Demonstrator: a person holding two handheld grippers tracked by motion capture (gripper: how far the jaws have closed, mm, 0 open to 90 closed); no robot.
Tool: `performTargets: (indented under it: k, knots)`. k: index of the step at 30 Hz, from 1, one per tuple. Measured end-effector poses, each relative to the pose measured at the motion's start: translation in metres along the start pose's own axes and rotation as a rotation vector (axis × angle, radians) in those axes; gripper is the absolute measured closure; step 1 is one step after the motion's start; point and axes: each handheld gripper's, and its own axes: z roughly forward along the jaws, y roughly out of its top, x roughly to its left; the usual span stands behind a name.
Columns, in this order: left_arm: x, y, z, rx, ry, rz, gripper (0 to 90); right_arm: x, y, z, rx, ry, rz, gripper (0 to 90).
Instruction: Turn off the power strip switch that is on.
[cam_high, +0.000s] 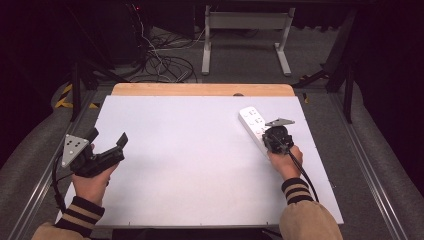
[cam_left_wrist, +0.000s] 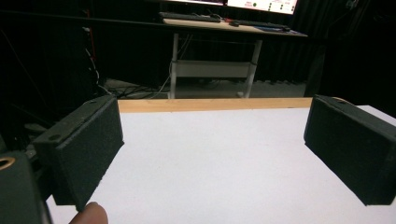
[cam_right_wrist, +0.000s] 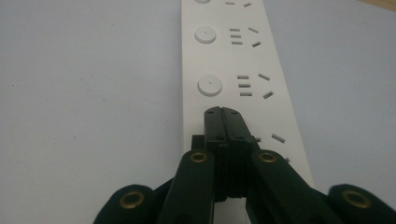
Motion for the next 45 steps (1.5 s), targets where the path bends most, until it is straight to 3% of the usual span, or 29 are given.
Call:
performTargets:
  k: [13, 19, 26, 27, 28, 29, 30, 33, 34, 35, 36, 37, 39, 41, 45]
  knots:
    - [0.000, 0.000, 0.001, 0.008, -0.002, 0.001, 5.3, -0.001, 0.000, 0.000, -0.005, 0.004, 0.007, 90.0]
    - [0.000, 0.000, 0.001, 0.007, -0.003, 0.004, 5.4, -0.005, 0.001, -0.003, -0.011, 0.020, 0.032, 90.0]
    - [0.000, 0.001, 0.001, 0.004, -0.003, 0.000, 5.4, -0.005, 0.001, -0.004, -0.014, 0.020, 0.023, 89.7]
    - [0.001, 0.001, 0.001, 0.005, -0.004, 0.005, 5.4, -0.005, 0.001, -0.005, -0.025, 0.014, 0.016, 89.0]
    - [0.000, 0.001, 0.000, 0.003, -0.001, 0.001, 5.4, -0.005, 0.003, -0.015, -0.096, 0.037, 0.016, 89.3]
    - [0.000, 0.001, 0.000, 0.002, -0.001, 0.002, 5.4, -0.005, 0.003, -0.015, -0.096, 0.037, 0.016, 89.3]
    - [0.000, 0.001, 0.000, 0.002, 0.000, 0.003, 5.4, -0.005, 0.004, -0.021, -0.141, 0.061, 0.019, 89.3]
    - [0.002, 0.001, 0.000, 0.000, 0.000, 0.002, 5.4, -0.001, 0.001, -0.048, -0.299, 0.147, -0.005, 89.8]
    - [0.002, 0.001, -0.001, 0.001, 0.001, -0.003, 5.4, -0.002, -0.003, -0.070, -0.405, 0.184, -0.016, 90.0]
    - [0.002, 0.001, -0.001, -0.002, 0.002, -0.007, 5.4, -0.002, -0.003, -0.070, -0.405, 0.184, -0.016, 90.0]
    - [0.002, 0.002, -0.001, -0.005, 0.002, -0.010, 5.4, -0.005, -0.004, -0.082, -0.469, 0.197, -0.012, 90.0]
    - [0.002, 0.002, -0.001, -0.007, 0.003, -0.006, 5.4, -0.010, -0.005, -0.093, -0.528, 0.192, 0.002, 88.0]
    - [0.001, 0.002, -0.001, -0.007, -0.001, 0.001, 5.4, -0.022, -0.012, -0.106, -0.634, 0.211, 0.049, 65.4]
    - [0.000, 0.002, -0.001, -0.005, 0.000, -0.001, 5.4, -0.034, -0.023, -0.107, -0.623, 0.191, 0.078, 42.0]
    - [0.000, 0.002, 0.001, -0.001, -0.002, 0.001, 5.4, -0.054, -0.053, -0.100, -0.485, 0.181, 0.043, 35.8]
